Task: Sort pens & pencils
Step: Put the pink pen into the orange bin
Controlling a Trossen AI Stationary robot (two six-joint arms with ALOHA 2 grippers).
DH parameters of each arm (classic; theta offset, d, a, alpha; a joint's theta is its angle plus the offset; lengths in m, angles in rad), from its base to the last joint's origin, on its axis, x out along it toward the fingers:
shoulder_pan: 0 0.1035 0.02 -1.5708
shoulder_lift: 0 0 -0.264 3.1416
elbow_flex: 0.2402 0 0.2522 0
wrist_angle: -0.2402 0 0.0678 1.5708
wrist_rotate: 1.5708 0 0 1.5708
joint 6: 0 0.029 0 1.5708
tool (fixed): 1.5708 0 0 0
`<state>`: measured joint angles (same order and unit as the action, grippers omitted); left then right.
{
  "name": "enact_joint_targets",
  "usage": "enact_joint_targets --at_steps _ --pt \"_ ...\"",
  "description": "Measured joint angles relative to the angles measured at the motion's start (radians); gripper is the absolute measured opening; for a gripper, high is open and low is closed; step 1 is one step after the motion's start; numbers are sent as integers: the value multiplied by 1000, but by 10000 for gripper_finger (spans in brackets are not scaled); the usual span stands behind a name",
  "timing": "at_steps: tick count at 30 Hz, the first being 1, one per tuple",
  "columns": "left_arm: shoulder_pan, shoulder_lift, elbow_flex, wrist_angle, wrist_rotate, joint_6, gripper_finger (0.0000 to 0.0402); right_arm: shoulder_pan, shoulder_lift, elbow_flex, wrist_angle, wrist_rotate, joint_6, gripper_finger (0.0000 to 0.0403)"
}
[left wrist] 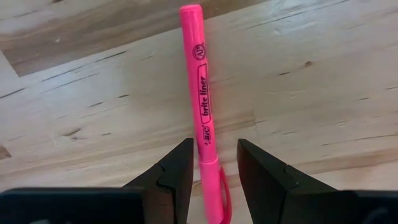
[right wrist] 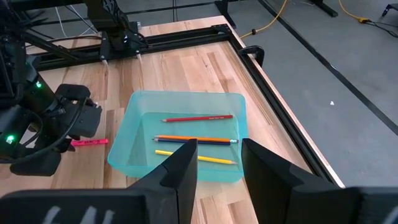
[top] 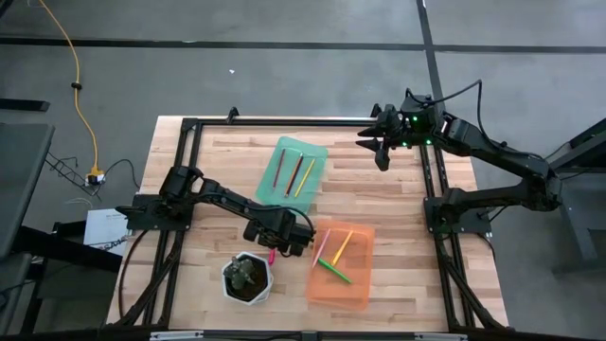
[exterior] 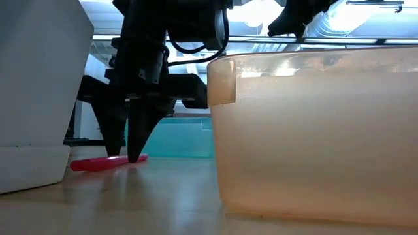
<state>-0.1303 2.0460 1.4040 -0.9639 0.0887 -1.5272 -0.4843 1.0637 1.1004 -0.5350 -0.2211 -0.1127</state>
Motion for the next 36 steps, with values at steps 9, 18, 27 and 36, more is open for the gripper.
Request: enact_joint_targets --at_steps 9,18,27,36 --pt "0 0 0 -5 -3 0 110 0 0 0 0 0 0 117" --pt "0 0 0 -2 -3 10 110 0 0 0 0 0 0 117" --pt "0 0 -1 -1 -3 15 110 0 0 0 0 0 0 117" --pt "0 -1 -23 27 8 12 110 0 0 0 1 0 0 117"
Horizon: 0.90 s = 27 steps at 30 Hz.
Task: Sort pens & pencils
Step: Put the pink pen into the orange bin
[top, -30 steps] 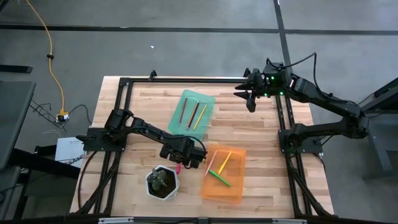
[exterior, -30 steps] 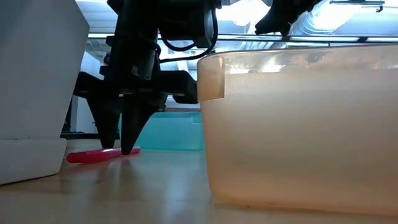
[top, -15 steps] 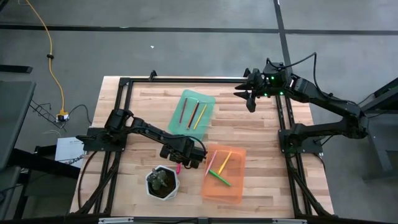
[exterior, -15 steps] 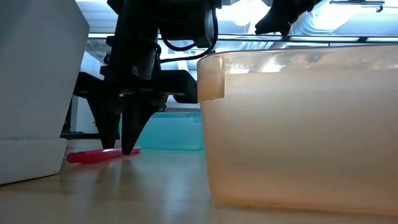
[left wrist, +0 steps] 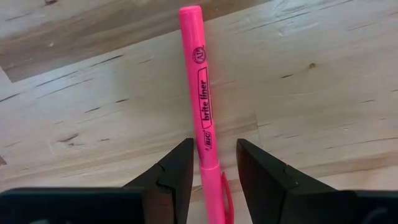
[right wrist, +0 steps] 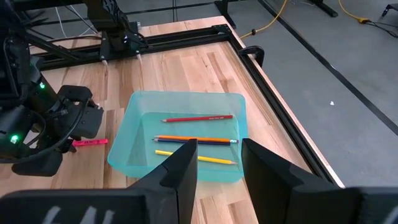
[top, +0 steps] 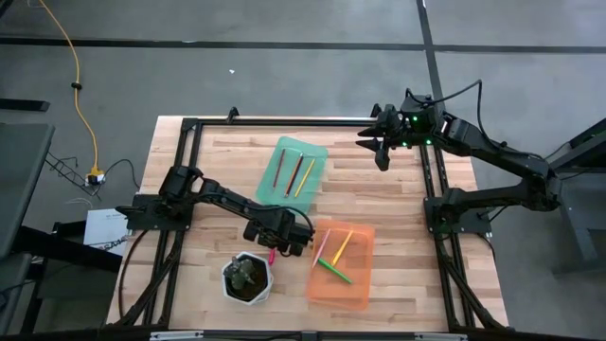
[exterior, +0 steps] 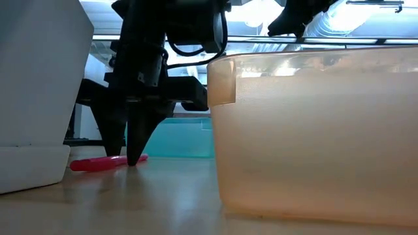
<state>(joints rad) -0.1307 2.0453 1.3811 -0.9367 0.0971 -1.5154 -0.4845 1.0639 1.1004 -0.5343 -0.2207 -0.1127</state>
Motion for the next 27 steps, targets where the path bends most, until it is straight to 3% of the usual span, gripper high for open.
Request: enact_joint_targets --at_steps 11,22,27 --pt "0 0 1 -5 -3 0 106 0 0 0 5 0 0 117" --pt "0 2 13 -11 -19 18 11 0 1 0 19 0 0 117" --pt "0 3 55 -41 -62 38 32 0 1 0 19 0 0 117"
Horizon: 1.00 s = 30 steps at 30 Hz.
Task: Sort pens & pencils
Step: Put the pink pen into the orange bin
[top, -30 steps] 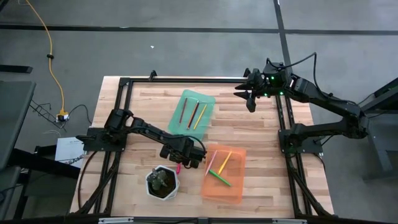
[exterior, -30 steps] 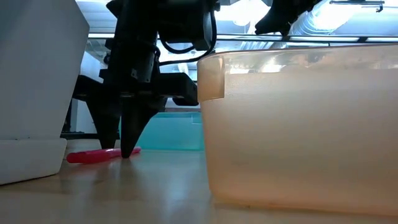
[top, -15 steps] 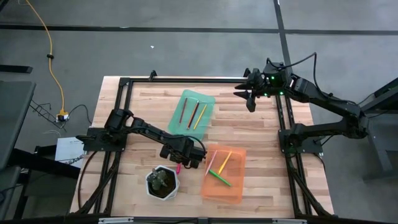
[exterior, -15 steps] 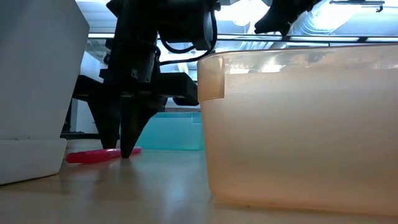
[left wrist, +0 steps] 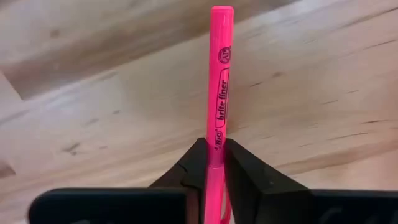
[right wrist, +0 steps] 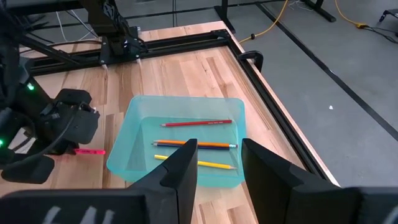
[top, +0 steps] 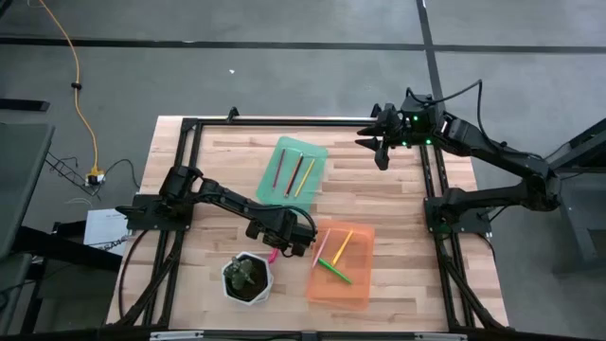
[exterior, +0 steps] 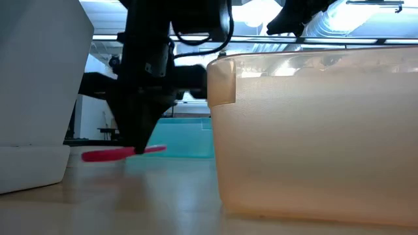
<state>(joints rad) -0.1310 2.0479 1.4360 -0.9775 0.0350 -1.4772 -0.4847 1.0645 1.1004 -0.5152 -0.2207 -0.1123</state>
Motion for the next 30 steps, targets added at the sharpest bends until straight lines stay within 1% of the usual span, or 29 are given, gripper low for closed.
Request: enact_joint_targets --at_steps 3,6,11,14,19,21,24,27,30 --pt "0 0 33 -41 -28 15 52 0 0 0 0 0 0 117" --pt "0 0 72 -83 -53 19 53 0 0 0 0 0 0 117" --pt "0 0 153 -168 -110 58 23 0 0 0 0 0 0 117" --pt "0 -1 167 -196 -134 59 4 0 0 0 0 0 0 117" --pt "1 -1 166 -187 -111 66 16 0 0 0 0 0 6 117" --pt "0 -1 155 -160 -110 66 21 0 0 0 0 0 6 117" --pt "1 -1 138 -163 -101 60 25 0 0 0 -1 0 6 117" --pt "6 -1 110 -154 -74 59 25 0 0 0 -5 0 7 117" --pt "11 -1 62 -101 -37 59 22 0 0 0 -5 0 8 117"
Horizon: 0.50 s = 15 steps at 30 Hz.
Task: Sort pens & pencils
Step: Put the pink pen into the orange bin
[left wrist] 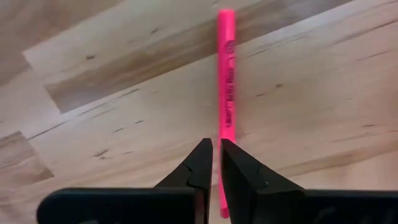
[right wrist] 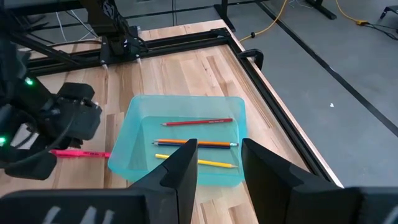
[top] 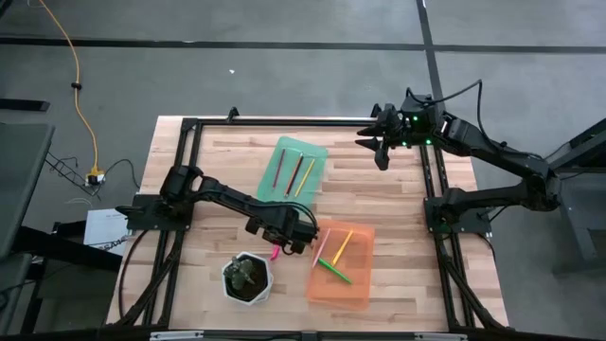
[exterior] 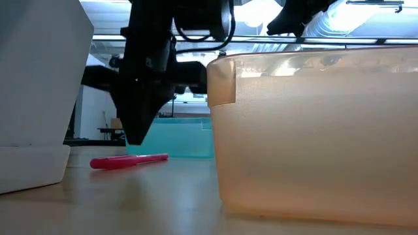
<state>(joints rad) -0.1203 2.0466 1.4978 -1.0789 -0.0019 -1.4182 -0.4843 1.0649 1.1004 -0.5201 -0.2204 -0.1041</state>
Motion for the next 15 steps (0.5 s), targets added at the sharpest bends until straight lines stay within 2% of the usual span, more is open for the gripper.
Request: enact_joint_targets --at_steps 7,15 --pt "2 0 -29 62 5 -3 26 0 0 0 -15 0 2 117" --pt "3 0 -29 58 1 -2 73 0 0 0 -15 0 2 117"
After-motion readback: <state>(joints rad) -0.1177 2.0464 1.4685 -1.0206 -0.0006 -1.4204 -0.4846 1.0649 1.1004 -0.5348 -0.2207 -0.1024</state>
